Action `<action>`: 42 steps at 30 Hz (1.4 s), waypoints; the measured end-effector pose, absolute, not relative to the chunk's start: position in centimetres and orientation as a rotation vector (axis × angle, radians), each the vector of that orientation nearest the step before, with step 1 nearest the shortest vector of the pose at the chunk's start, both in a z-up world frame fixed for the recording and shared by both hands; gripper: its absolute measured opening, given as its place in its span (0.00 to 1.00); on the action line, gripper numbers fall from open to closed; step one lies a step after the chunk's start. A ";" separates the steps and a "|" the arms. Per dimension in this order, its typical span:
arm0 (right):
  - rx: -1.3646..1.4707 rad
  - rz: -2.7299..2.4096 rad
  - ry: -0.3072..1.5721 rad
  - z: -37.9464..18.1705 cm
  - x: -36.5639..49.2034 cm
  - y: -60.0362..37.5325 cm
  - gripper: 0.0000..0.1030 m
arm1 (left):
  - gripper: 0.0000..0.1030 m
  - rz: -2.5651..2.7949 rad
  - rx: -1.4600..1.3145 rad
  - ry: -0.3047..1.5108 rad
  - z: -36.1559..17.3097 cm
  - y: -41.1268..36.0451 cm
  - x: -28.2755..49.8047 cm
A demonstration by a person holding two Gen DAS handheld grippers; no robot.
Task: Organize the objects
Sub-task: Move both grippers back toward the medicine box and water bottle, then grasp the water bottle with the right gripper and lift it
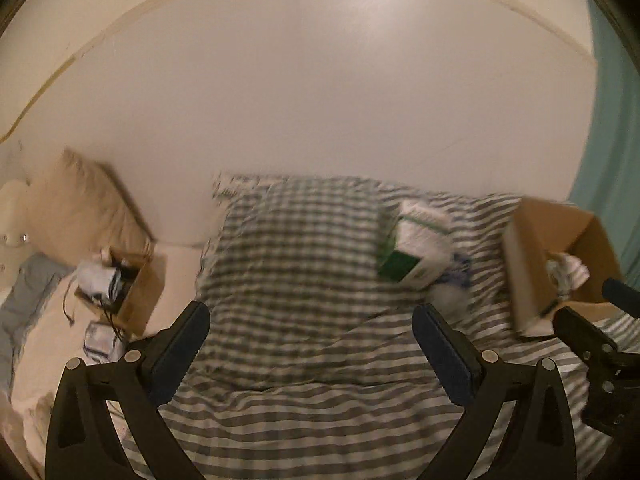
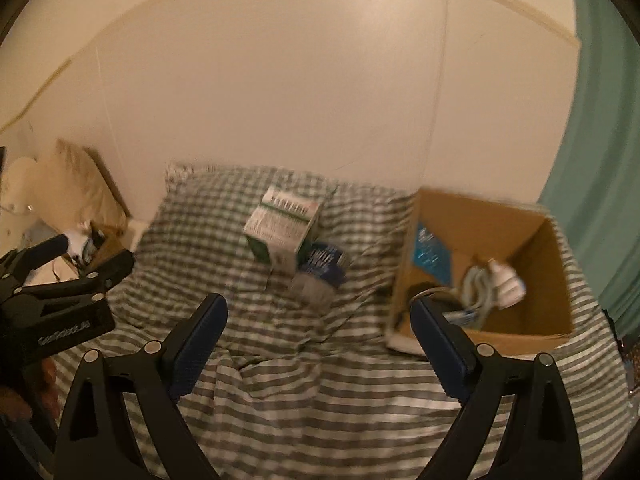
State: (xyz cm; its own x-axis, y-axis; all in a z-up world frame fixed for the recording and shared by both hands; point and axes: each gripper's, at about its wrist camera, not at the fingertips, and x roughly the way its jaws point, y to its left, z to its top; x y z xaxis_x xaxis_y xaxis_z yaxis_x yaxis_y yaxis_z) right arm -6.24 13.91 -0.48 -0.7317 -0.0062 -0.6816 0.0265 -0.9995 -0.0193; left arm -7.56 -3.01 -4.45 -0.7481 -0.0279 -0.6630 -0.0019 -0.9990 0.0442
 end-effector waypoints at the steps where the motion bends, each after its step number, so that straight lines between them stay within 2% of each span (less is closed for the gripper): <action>1: 1.163 -2.903 0.061 -1.4 -6.8 13.2 0.90 | 1.00 -2.909 1.121 -0.056 -5.4 -3.4 -7.9; 5: 1.230 -2.904 0.169 -5.5 -9.7 11.0 0.90 | 1.00 -2.869 1.171 -0.048 -8.5 -4.0 -10.0; 11: 1.357 -2.907 0.194 -10.5 -15.7 10.2 0.90 | 1.00 -2.826 1.229 -0.032 -11.5 -4.0 -14.0; 19: 1.541 -2.870 0.051 -15.9 -21.6 11.6 0.90 | 1.00 -2.777 1.338 -0.006 -14.9 -4.0 -16.8; 21: 1.551 -2.858 0.011 -16.6 -22.2 12.1 0.85 | 1.00 -2.771 1.352 0.000 -15.3 -4.1 -16.8; 22: 1.560 -2.847 -0.001 -16.8 -22.4 12.3 0.71 | 1.00 -2.771 1.355 -0.001 -15.4 -4.0 -16.8; 23: 1.573 -2.826 -0.020 -17.1 -22.5 12.5 0.70 | 1.00 -2.770 1.355 -0.009 -15.4 -3.9 -16.8; 28: 1.495 -2.860 0.053 -15.5 -19.9 12.2 0.68 | 1.00 -2.778 1.334 -0.069 -15.1 -3.1 -16.0; 32: 1.354 -2.908 0.106 -11.7 -16.1 12.3 0.65 | 1.00 -2.804 1.292 -0.121 -14.2 -2.1 -15.3; 42: 1.056 -2.983 0.045 -2.8 -10.0 15.5 0.63 | 1.00 -2.976 1.236 -0.146 -10.9 3.8 -14.6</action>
